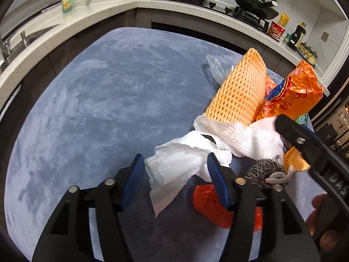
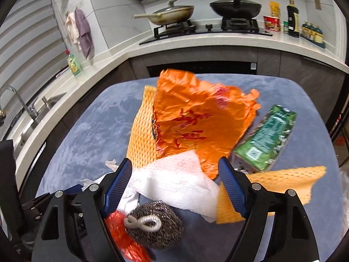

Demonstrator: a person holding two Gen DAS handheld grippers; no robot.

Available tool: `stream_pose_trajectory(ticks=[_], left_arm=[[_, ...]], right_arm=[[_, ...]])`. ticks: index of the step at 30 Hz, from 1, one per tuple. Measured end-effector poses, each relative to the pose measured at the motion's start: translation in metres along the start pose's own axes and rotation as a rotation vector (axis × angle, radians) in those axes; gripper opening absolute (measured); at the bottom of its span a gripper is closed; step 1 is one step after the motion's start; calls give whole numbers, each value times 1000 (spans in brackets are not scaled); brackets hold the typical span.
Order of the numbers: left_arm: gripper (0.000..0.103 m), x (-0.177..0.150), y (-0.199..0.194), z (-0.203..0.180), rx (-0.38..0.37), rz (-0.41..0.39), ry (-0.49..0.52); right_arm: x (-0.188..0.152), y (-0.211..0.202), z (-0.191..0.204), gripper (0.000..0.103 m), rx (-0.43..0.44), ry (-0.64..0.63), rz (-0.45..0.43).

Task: Collect trash
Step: 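Grasp white tissue with the left gripper while the right grasps another tissue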

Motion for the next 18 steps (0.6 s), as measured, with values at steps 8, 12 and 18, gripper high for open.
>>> stream_pose_trajectory(ticks=[8, 12, 18], left_arm=[[26, -5, 8, -10, -31, 14, 19], [16, -6, 6, -12, -47, 12, 21], [11, -6, -6, -20, -70, -10, 34]], right_arm=[[-13, 34, 1, 58, 5, 2, 79], [-23, 42, -1, 42, 18, 11, 110], [-29, 32, -1, 17, 32, 7, 104]])
Point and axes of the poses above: each gripper's, at about its wrist camera, not at the fingertips, and y roughly the way its jaws point, z to its left, x to its top, the point moved 10 cm from there along y, roughly the way its jaws point, and after that the axes turned 7 degrees about z, right-handed, at the moved point
